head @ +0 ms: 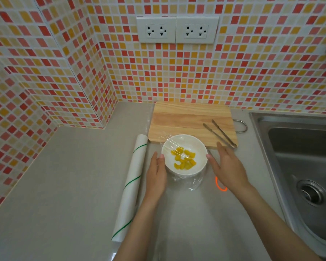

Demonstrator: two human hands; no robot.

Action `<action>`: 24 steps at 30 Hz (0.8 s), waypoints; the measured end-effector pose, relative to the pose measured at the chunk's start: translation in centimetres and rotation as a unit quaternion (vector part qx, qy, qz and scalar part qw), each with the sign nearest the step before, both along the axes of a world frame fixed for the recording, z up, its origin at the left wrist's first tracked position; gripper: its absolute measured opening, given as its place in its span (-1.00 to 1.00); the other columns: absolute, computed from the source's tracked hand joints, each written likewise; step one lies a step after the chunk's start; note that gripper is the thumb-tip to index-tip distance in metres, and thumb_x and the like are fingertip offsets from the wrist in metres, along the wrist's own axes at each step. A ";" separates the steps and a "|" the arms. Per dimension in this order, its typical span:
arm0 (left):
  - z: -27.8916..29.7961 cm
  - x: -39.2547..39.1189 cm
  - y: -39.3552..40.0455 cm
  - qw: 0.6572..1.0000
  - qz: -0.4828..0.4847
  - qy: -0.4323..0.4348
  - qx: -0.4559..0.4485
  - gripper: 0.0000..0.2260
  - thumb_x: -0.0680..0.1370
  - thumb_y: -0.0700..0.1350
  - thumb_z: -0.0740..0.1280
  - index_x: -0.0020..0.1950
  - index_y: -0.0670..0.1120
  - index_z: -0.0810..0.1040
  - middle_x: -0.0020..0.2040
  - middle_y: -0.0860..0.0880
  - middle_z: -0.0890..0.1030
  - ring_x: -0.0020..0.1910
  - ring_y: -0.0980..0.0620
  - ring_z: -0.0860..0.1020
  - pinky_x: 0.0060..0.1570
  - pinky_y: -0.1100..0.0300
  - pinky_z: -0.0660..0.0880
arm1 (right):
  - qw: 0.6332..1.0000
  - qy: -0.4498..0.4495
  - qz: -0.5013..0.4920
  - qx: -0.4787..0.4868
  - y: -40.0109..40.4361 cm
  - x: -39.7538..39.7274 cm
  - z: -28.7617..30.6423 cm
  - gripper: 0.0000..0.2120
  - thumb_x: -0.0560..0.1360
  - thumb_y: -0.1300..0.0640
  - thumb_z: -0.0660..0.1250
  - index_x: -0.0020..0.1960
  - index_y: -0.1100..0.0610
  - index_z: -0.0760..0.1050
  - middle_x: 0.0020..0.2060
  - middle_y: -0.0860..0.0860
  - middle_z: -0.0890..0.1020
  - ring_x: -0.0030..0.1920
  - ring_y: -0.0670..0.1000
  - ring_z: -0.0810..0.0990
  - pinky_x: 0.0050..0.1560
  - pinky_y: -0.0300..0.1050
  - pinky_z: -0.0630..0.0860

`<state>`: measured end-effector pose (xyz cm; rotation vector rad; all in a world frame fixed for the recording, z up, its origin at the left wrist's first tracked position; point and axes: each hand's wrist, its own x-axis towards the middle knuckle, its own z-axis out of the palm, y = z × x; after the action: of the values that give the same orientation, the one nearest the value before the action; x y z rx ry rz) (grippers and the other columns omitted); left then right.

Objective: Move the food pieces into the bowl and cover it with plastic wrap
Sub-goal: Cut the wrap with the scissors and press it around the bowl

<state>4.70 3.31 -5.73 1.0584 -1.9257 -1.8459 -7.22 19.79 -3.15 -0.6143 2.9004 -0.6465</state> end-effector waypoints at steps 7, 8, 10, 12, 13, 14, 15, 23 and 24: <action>0.1 -1.4 -2.6 0.999 -0.020 -0.009 0.043 -0.14 0.30 0.49 0.00 0.44 0.00 0.35 0.42 -0.03 0.43 0.41 0.01 0.37 0.43 -0.06 0.25 | 0.963 -0.072 0.075 -0.248 -1.5 3.9 0.5 -0.61 0.56 -0.05 0.15 0.37 -0.01 0.32 0.12 -0.07 0.59 0.14 -0.03 0.56 0.12 -0.06 0.50; 0.2 -1.7 -3.1 0.999 -0.039 -0.016 0.035 -0.19 0.34 0.47 -0.02 0.43 0.01 0.36 0.41 -0.02 0.44 0.40 0.02 0.38 0.43 -0.05 0.26 | 0.968 -0.042 0.071 -0.236 -1.0 4.6 0.4 -0.59 0.55 -0.08 0.15 0.37 -0.02 0.31 0.06 -0.13 0.59 0.06 -0.10 0.57 0.01 -0.15 0.50; 0.3 -2.4 -4.1 0.996 -0.082 -0.023 0.020 -0.37 0.51 0.35 -0.05 0.46 0.05 0.30 0.37 -0.01 0.48 0.35 0.05 0.43 0.38 -0.02 0.32 | 0.982 0.038 0.053 -0.180 -0.1 5.7 0.4 -0.53 0.53 -0.14 0.15 0.37 0.03 0.33 -0.17 -0.16 0.61 -0.17 -0.13 0.59 -0.20 -0.21 0.42; 0.6 -3.2 -5.1 0.993 -0.119 -0.012 0.016 -0.51 0.60 0.22 -0.05 0.49 0.10 0.18 0.23 0.03 0.57 0.15 0.15 0.55 0.18 0.13 0.46 | 0.987 0.096 0.051 -0.115 0.4 5.9 0.5 -0.56 0.52 -0.15 0.19 0.29 0.07 0.42 -0.42 -0.09 0.62 -0.36 0.01 0.61 -0.30 -0.16 0.43; 0.9 -3.5 -5.6 0.992 -0.127 -0.004 0.009 -0.53 0.61 0.19 -0.03 0.49 0.10 0.18 0.19 0.03 0.58 0.05 0.18 0.57 0.11 0.18 0.47 | 0.988 0.109 0.047 -0.099 0.3 5.4 0.8 -0.60 0.51 -0.13 0.22 0.24 0.08 0.47 -0.46 -0.06 0.62 -0.38 0.08 0.61 -0.29 -0.11 0.45; 1.3 -3.8 -6.2 0.992 -0.126 -0.001 -0.013 -0.55 0.61 0.18 0.01 0.46 0.09 0.27 0.20 0.00 0.58 0.01 0.17 0.58 0.11 0.17 0.47 | 0.988 0.112 0.040 -0.100 0.0 4.6 1.2 -0.64 0.50 -0.09 0.26 0.20 0.10 0.50 -0.44 -0.03 0.62 -0.37 0.14 0.61 -0.25 -0.07 0.46; 1.6 -3.8 -6.6 0.991 -0.119 -0.004 -0.055 -0.60 0.60 0.17 0.04 0.36 0.08 0.40 0.20 -0.02 0.59 0.00 0.14 0.58 0.13 0.12 0.47 | 0.987 0.105 0.035 -0.115 -0.4 3.4 1.8 -0.67 0.50 -0.05 0.29 0.17 0.11 0.52 -0.38 0.01 0.64 -0.31 0.16 0.62 -0.21 -0.06 0.46; 0.1 -2.1 -5.7 0.941 -0.094 -0.116 -0.305 -0.55 0.59 0.16 0.08 -0.43 -0.01 0.40 -0.43 0.05 0.50 -0.31 -0.05 0.51 -0.31 0.11 0.36 | 0.967 -0.121 0.206 -0.091 -7.0 -6.1 2.9 -0.60 0.53 0.05 0.28 0.30 0.22 0.46 0.26 0.13 0.50 0.31 0.09 0.44 0.34 -0.03 0.32; -0.1 -2.2 -5.6 0.941 -0.087 -0.112 -0.308 -0.54 0.58 0.17 0.09 -0.46 -0.02 0.33 -0.47 0.05 0.46 -0.36 -0.04 0.47 -0.36 0.12 0.30 | 0.960 -0.167 0.205 -0.091 -7.4 -6.6 2.5 -0.64 0.53 0.04 0.28 0.23 0.25 0.52 0.18 0.15 0.57 0.22 0.10 0.51 0.25 -0.04 0.38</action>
<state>2.47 -2.34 -5.85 0.9269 -2.5541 -1.0743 -13.83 12.35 -0.66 -0.9853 2.3213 -0.8616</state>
